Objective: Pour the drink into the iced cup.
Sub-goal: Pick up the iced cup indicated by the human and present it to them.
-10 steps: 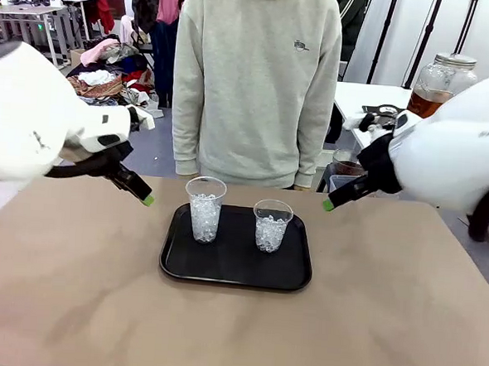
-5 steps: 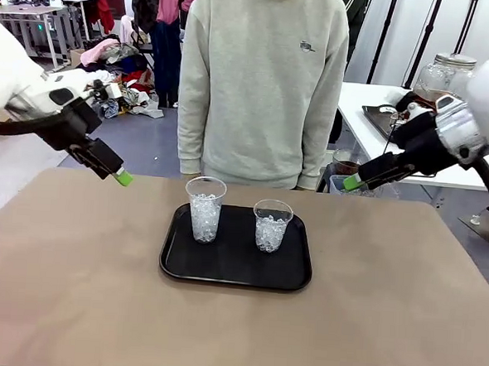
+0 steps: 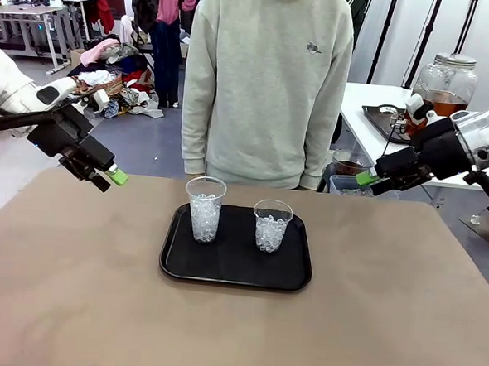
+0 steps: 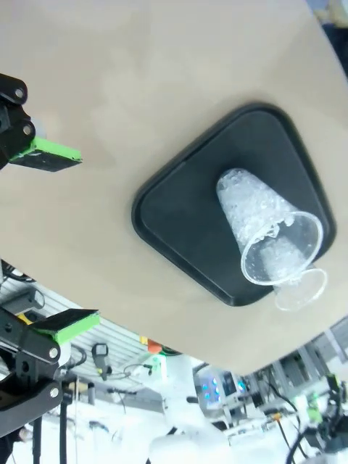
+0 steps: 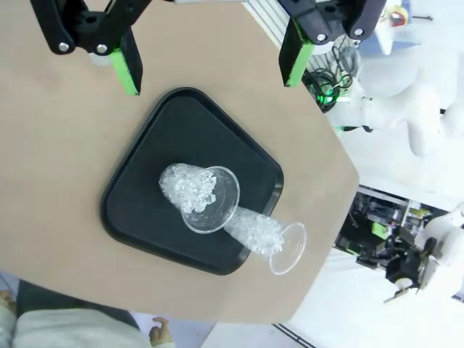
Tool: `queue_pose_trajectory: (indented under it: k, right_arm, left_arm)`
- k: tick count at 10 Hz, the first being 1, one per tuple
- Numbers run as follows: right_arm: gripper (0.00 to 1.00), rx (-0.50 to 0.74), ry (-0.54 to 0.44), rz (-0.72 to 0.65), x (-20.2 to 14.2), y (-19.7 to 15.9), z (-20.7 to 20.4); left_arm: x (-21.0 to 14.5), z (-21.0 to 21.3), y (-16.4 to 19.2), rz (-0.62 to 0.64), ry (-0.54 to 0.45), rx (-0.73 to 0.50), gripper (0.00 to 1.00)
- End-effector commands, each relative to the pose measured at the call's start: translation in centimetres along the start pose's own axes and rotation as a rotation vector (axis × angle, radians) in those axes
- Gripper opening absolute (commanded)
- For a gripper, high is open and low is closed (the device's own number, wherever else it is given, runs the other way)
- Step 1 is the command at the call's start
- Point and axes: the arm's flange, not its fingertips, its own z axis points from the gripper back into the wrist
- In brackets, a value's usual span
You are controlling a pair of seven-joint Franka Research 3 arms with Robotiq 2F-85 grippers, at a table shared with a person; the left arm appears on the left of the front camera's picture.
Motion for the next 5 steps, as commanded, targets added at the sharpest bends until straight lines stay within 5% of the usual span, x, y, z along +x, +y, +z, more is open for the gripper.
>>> queue_pose_trajectory:
  k: [1, 5]
  right_arm:
    - [1.0, 0.047, 0.013, 0.016, 1.0, -0.8, -0.5]
    - [1.0, 0.0, 0.0, 0.0, 0.0, 0.0, 0.0]
  left_arm:
    - [0.6, 0.1, 1.0, 0.024, -0.026, -0.023, 1.0]
    - [0.0, 0.0, 0.0, 0.0, 0.0, 0.0, 1.0]
